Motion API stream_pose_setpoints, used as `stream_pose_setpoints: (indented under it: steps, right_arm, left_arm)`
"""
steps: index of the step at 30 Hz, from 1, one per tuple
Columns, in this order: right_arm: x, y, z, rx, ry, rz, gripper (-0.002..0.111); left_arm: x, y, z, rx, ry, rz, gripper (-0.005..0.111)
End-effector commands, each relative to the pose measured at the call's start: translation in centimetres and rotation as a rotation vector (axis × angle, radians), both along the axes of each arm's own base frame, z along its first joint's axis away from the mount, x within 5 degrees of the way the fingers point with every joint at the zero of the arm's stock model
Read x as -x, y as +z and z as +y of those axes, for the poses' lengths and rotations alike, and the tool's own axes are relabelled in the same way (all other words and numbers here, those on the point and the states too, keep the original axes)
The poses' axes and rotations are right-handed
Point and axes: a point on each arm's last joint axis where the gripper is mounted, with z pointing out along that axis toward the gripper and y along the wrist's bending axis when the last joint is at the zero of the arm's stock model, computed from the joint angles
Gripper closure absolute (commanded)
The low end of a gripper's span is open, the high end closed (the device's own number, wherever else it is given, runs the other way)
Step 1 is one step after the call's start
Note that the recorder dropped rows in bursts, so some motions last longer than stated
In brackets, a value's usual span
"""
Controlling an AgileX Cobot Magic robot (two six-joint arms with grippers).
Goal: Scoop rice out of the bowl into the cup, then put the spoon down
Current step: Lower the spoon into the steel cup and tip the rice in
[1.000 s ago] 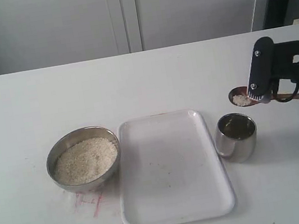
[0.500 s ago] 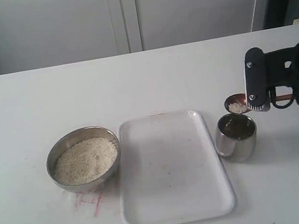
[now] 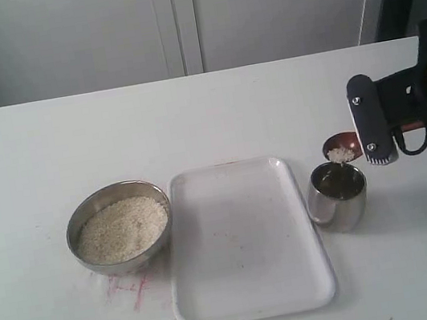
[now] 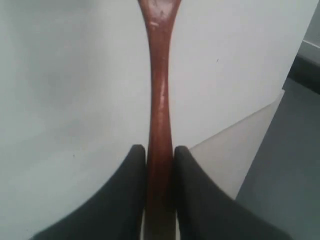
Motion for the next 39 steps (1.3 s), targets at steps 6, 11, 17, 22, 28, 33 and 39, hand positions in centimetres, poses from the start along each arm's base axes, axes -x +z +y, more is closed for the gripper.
stream_pose_setpoints:
  steps: [6, 11, 17, 22, 28, 33, 39]
  right_arm:
    - [-0.5, -0.2, -0.2, 0.102, 0.096, 0.015, 0.108]
    - [-0.8, -0.7, -0.2, 0.134, 0.128, 0.048, 0.108]
    - [-1.1, -0.7, 0.0, 0.14, 0.17, 0.031, 0.108]
    - [-1.1, -0.7, 0.0, 0.158, 0.198, 0.037, 0.108]
    - [-1.2, -0.7, 0.0, 0.171, 0.217, 0.045, 0.108]
    - [-1.2, -0.7, 0.0, 0.196, 0.251, 0.06, 0.108]
    - [-1.2, -0.6, 0.0, 0.206, 0.256, 0.062, 0.108]
  left_arm:
    - [0.1, -0.8, 0.0, 0.01, -0.003, 0.064, 0.092]
    - [0.1, -0.8, 0.0, 0.01, -0.003, 0.064, 0.092]
    - [0.1, -0.8, 0.0, 0.01, -0.003, 0.064, 0.092]
    - [0.1, -0.8, 0.0, 0.01, -0.003, 0.064, 0.092]
    - [0.1, -0.8, 0.0, 0.01, -0.003, 0.064, 0.092]
    - [0.1, -0.8, 0.0, 0.01, -0.003, 0.064, 0.092]
    - [0.1, -0.8, 0.0, 0.01, -0.003, 0.064, 0.092]
